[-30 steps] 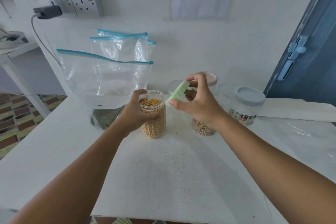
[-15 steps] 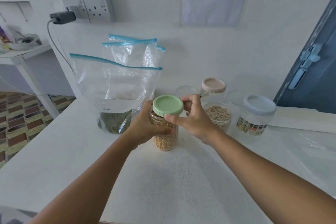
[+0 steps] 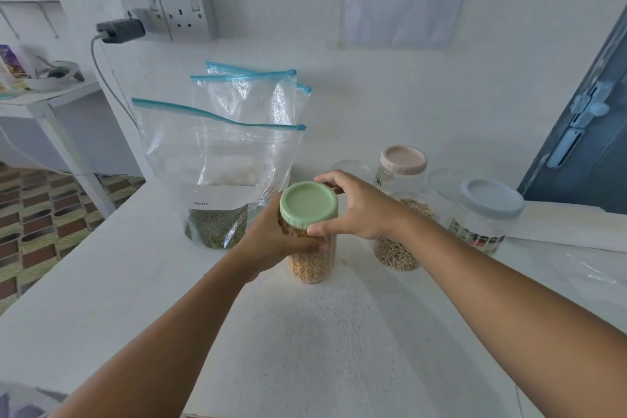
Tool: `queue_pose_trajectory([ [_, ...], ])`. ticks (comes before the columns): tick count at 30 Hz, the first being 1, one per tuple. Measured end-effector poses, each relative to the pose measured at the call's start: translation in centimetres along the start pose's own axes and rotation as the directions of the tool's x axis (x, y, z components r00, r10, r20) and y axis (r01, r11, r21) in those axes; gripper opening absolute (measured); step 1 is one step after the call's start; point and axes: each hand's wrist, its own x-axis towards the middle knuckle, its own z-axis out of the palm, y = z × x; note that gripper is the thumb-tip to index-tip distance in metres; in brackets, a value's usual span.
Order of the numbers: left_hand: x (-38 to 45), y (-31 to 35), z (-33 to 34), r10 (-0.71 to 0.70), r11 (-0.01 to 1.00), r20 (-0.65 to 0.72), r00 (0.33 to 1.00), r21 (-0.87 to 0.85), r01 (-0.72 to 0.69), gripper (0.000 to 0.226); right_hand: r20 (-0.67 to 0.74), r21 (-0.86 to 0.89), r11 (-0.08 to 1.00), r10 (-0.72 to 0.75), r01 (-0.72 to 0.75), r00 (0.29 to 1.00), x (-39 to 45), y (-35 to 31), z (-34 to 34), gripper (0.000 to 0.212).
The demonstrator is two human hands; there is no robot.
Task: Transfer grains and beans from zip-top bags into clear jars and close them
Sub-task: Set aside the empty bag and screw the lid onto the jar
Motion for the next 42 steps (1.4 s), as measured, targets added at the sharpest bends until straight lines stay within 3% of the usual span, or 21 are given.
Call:
queue_pose_trajectory([
  [4,-0.1,0.2,0.1,0.001,1.0,-0.003,1.0,0.007,-0.001,0.093,0.017,-0.107,0.993,-0.039,0.04,0.999,0.1,-1.3,-0.6,0.11],
  [21,-0.4,0.3,0.3,0.001,1.0,-0.014,1.0,0.007,0.0,0.087,0.053,-0.238,0.971,-0.013,0.026,0.999,0.5,-3.0,-1.0,0.109],
  [32,-0.3,0.1,0.1,-0.009,1.0,-0.009,1.0,0.006,0.009,0.087,0.052,-0.268,0.963,0.029,-0.014,0.998,0.5,-4.2,-1.5,0.11],
  [37,-0.5,0.1,0.1,-0.015,1.0,-0.017,1.0,-0.003,0.015,0.086,-0.012,-0.318,0.948,0.012,-0.015,1.0,0.2,-4.2,-0.2,0.103],
  [42,-0.5,0.4,0.3,0.019,1.0,-0.001,1.0,-0.021,-0.019,0.085,0.052,-0.261,0.965,0.014,0.0,0.999,0.0,-4.1,-0.9,0.107],
])
